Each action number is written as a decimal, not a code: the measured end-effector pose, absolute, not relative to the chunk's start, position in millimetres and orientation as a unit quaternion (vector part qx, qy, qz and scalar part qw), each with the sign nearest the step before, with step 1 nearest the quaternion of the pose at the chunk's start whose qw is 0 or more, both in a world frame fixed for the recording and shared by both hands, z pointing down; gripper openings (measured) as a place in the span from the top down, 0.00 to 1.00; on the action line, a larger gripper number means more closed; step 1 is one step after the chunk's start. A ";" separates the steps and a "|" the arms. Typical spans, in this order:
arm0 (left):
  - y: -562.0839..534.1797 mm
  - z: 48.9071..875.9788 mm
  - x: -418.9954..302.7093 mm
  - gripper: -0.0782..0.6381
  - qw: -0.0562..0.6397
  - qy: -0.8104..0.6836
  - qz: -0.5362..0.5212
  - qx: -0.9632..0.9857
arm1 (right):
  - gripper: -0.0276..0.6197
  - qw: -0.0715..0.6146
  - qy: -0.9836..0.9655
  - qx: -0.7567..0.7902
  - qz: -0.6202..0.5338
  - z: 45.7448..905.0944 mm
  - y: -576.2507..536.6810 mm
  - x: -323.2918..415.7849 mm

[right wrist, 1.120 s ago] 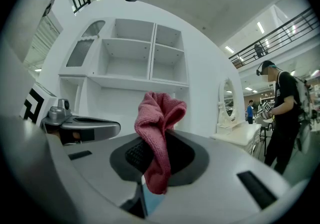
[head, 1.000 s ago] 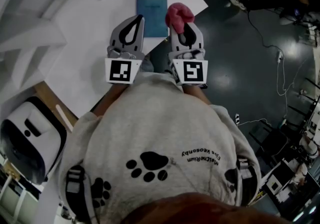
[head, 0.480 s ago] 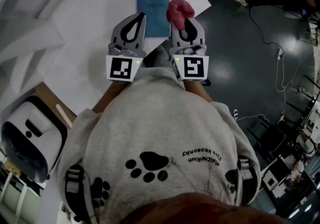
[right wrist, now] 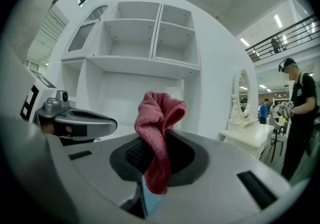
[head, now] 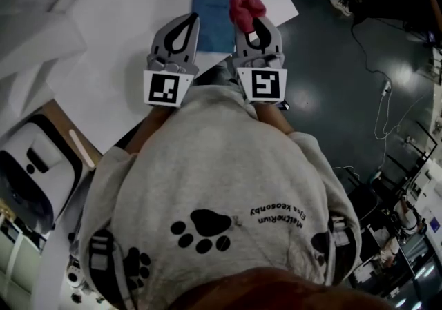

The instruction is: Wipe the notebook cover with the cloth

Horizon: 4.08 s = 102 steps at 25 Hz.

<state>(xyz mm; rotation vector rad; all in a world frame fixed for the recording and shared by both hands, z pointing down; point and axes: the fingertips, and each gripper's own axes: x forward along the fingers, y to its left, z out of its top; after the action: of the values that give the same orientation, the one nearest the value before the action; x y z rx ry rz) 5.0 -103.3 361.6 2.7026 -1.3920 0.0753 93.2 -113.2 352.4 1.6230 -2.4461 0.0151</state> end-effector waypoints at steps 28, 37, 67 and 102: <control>-121.5 462.6 -14.9 0.87 0.150 -0.473 0.133 0.858 | 0.86 0.312 -0.887 0.341 0.009 475.7 -185.1 46.0; -111.7 502.9 -16.4 0.87 0.185 -0.458 0.174 0.852 | 0.86 0.424 -0.874 0.237 0.008 528.6 -181.5 30.2; -62.2 593.5 -13.2 0.87 0.311 -0.374 0.284 0.827 | 0.86 0.622 -0.764 0.120 0.125 584.6 -177.2 51.3; -57.6 599.3 -5.7 0.87 0.295 -0.357 0.293 0.836 | 0.86 0.569 -0.771 0.245 0.147 536.2 -166.3 103.5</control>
<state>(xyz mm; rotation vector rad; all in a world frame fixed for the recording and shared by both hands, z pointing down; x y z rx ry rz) -5.7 -57.6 599.3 2.2254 -0.9489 0.7805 103.5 -166.3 536.2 0.5746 -1.8100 0.3446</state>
